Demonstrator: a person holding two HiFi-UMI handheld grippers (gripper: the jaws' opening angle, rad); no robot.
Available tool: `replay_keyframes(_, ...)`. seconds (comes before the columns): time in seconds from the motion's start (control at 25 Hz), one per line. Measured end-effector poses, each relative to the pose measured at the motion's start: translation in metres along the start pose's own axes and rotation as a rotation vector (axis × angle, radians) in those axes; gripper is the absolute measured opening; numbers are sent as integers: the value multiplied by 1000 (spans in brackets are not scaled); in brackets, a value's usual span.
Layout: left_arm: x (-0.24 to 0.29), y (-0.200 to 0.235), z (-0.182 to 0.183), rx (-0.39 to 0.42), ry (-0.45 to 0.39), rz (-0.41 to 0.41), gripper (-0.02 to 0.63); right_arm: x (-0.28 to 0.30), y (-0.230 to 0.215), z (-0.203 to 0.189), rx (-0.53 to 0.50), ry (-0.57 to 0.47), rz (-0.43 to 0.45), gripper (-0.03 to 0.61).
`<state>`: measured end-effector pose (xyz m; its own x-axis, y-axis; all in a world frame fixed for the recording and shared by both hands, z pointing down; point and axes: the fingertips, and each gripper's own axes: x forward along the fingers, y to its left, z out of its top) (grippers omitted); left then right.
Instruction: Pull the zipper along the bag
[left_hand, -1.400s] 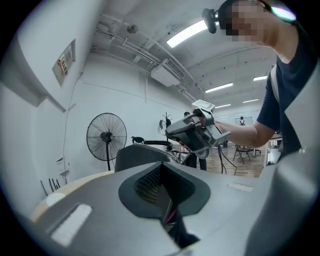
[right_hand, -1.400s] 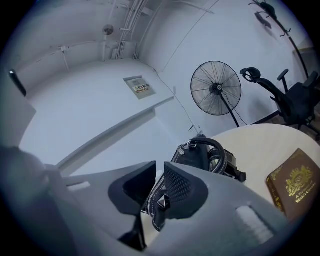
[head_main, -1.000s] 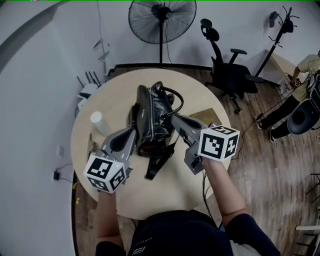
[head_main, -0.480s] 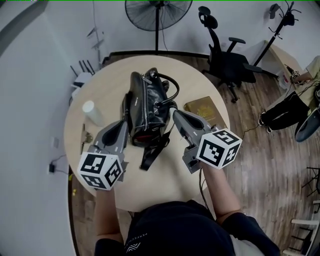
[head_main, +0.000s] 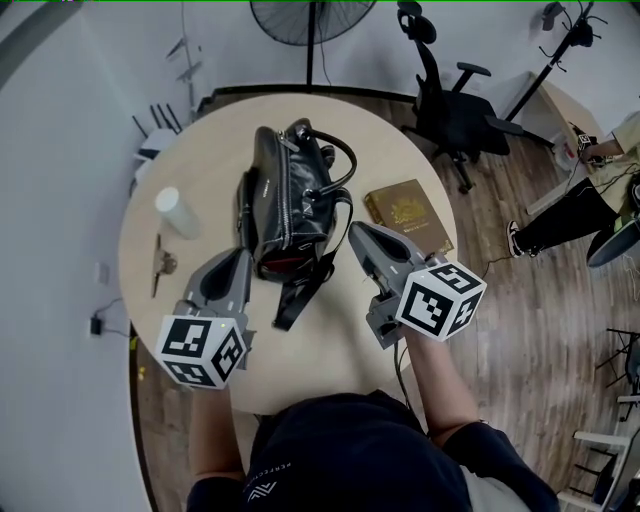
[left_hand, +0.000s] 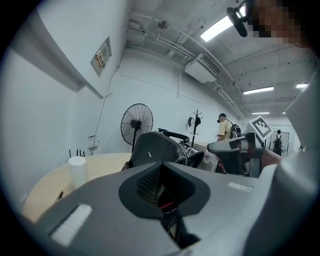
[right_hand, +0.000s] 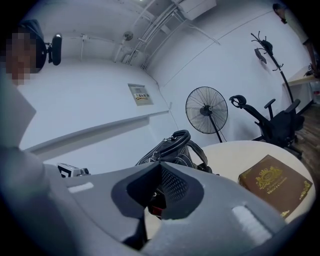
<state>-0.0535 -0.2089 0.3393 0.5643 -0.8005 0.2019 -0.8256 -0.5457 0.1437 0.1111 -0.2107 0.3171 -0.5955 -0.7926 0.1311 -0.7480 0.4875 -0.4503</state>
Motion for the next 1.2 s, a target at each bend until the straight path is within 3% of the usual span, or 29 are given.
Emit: replay_keyframes(1.2,-12,-2,-9,-20,-5,31,19,-8,0,-20,-47,47,-27,2)
